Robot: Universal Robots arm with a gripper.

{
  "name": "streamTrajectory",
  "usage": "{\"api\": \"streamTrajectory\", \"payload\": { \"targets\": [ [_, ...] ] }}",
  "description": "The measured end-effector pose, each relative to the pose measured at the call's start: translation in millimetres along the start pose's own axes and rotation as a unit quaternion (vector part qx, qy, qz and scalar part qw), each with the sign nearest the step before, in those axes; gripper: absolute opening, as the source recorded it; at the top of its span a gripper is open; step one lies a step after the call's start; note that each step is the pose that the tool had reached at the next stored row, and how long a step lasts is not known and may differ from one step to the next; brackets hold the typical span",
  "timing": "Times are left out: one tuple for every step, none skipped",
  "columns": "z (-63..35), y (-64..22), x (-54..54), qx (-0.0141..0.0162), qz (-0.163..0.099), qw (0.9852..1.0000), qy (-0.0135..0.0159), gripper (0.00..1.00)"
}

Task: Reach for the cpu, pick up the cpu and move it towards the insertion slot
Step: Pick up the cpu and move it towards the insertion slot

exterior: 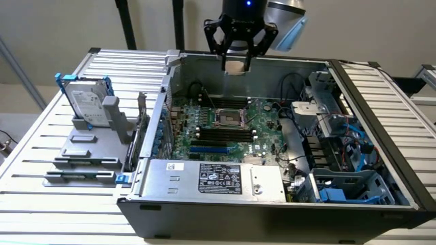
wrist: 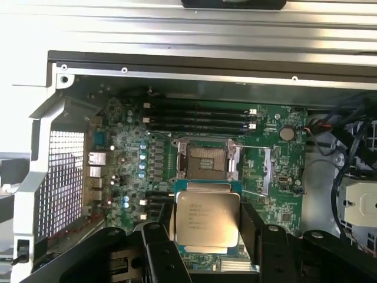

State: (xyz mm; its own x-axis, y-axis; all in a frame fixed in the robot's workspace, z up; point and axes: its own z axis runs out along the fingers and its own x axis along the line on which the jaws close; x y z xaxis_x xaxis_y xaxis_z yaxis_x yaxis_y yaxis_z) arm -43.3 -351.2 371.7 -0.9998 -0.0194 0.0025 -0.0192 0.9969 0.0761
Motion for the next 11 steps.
{"api": "streamTrajectory", "payload": {
  "targets": [
    [0.1, 0.3, -0.7, 0.0003, 0.003, 1.0, -0.0002, 0.54],
    [0.2, 0.8, -1.1, 0.0005, 0.006, 1.0, -0.0004, 0.54],
    [0.5, 1.4, -1.5, 0.0007, 0.008, 1.0, -0.0006, 0.54],
    [0.7, 1.9, -1.7, 0.0008, 0.01, 0.9999, -0.0008, 0.54],
    [0.9, 2.6, -1.9, 0.001, 0.012, 0.9999, -0.0009, 0.54],
    [1.1, 3.5, -2.1, 0.0013, 0.014, 0.9999, -0.001, 0.54],
    [1.3, 4.4, -2.1, 0.0017, 0.015, 0.9999, -0.0012, 0.54],
    [1.4, 4.9, -2.1, 0.0023, 0.015, 0.9999, -0.0011, 0.54],
    [1.4, 4.9, -2.2, 0.0025, 0.015, 0.9999, -0.0011, 0.54],
    [1.4, 4.9, -2.2, 0.0026, 0.015, 0.9999, -0.0011, 0.54],
    [1.5, 5.0, -2.1, 0.0025, 0.015, 0.9999, -0.0012, 0.54]
  ]
}}
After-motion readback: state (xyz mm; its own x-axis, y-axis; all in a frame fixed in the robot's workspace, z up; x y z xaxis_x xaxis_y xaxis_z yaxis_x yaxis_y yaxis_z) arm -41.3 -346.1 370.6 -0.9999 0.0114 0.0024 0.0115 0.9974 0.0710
